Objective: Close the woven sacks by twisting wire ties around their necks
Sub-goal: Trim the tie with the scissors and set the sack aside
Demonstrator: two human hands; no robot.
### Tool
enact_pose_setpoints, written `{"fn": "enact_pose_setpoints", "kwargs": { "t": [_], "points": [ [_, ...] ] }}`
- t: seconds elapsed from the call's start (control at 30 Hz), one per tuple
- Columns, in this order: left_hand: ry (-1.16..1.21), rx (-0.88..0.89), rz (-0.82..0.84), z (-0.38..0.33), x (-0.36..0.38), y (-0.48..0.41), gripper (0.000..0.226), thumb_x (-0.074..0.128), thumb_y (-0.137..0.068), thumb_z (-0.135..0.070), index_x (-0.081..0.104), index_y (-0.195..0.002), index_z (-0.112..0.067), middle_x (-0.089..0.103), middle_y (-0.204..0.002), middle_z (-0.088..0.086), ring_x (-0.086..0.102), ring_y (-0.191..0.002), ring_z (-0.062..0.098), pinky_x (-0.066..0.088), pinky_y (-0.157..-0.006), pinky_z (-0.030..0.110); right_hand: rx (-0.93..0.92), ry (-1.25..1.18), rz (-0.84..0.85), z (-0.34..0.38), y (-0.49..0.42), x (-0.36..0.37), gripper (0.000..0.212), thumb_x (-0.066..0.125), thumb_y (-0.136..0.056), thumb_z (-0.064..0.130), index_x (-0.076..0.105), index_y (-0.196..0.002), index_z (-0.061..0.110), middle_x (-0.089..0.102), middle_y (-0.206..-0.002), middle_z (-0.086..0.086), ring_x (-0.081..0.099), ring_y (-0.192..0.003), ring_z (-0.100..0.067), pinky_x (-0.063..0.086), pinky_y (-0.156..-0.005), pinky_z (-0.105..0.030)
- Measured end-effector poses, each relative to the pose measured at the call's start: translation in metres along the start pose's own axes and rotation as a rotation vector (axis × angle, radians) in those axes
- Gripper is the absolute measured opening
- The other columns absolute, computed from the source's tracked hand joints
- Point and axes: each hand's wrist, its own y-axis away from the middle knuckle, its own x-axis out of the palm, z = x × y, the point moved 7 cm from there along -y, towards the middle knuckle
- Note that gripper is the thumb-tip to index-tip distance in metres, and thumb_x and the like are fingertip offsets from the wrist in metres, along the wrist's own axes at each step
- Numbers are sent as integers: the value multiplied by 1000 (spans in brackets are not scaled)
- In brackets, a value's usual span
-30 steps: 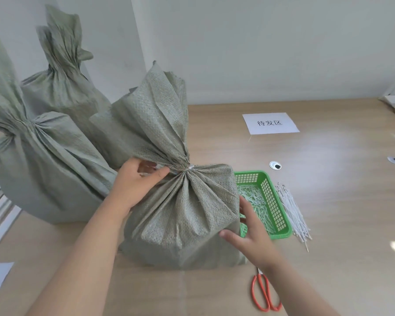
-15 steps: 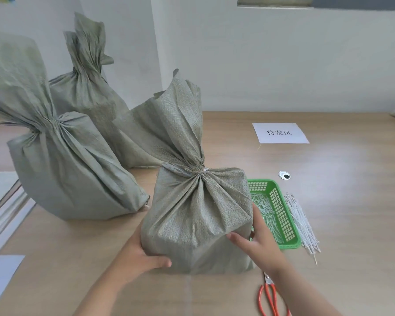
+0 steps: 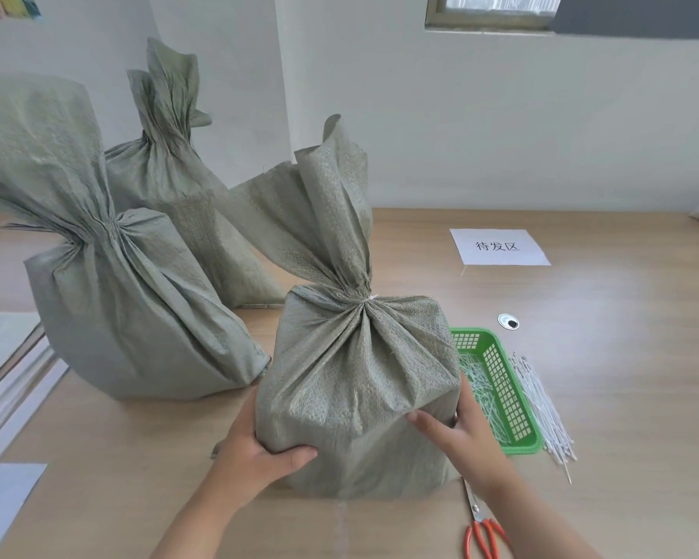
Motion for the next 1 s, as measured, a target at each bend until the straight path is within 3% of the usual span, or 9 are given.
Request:
{"fn": "enact_pose_setpoints", "kwargs": {
  "t": [0.13, 0.27, 0.4, 0.5, 0.67, 1.0],
  "points": [
    [-78, 46, -16, -15, -9, -3, 86, 94, -40, -40, 58, -116, -59, 72, -117, -14, 67, -110, 4, 53, -91, 26, 0, -50, -11, 8, -2, 6, 69, 82, -69, 33, 53, -131, 38, 67, -124, 7, 63, -117, -14, 54, -94, -32],
    [-93, 68, -35, -28, -18, -7, 77, 91, -40, -42, 56, -103, -68, 70, -113, -21, 65, -104, -4, 52, -85, 20, 2, -89, -16, 17, -7, 13, 63, 80, -73, 27, 54, -130, 29, 70, -119, 6, 66, -111, -14, 55, -85, -26],
    [-89, 95, -10, -39, -24, -16, 90, 93, -40, -51, 56, -122, -53, 69, -118, -20, 63, -110, -2, 51, -85, 20, 7, -127, -57, 24, -15, 15, 70, 82, -70, 36, 54, -133, 30, 69, -122, 4, 65, -115, -17, 56, -92, -36],
    [-89, 94, 7, -47, -29, -28, 94, 91, -43, -53, 53, -128, -41, 67, -118, -23, 63, -111, -3, 50, -86, 23, 0, -157, -61, 32, -25, 19, 64, 80, -74, 31, 54, -133, 34, 68, -124, 2, 65, -116, -20, 54, -95, -45],
    [-83, 117, 27, -64, -38, -50, 89, 89, -48, -52, 52, -128, -43, 67, -118, -26, 62, -112, -4, 51, -83, 18, -23, -159, -67, 51, -43, 24, 63, 78, -77, 30, 53, -134, 36, 67, -127, 2, 64, -117, -21, 54, -97, -47],
    [-87, 148, 94, -90, -39, -105, 85, 91, -56, -52, 51, -130, -46, 65, -126, -14, 62, -118, 7, 55, -98, 45, -12, -163, -152, 74, -82, 18, 63, 81, -68, 44, 57, -126, 41, 69, -123, 6, 66, -114, -18, 52, -100, -51]
  ]
}}
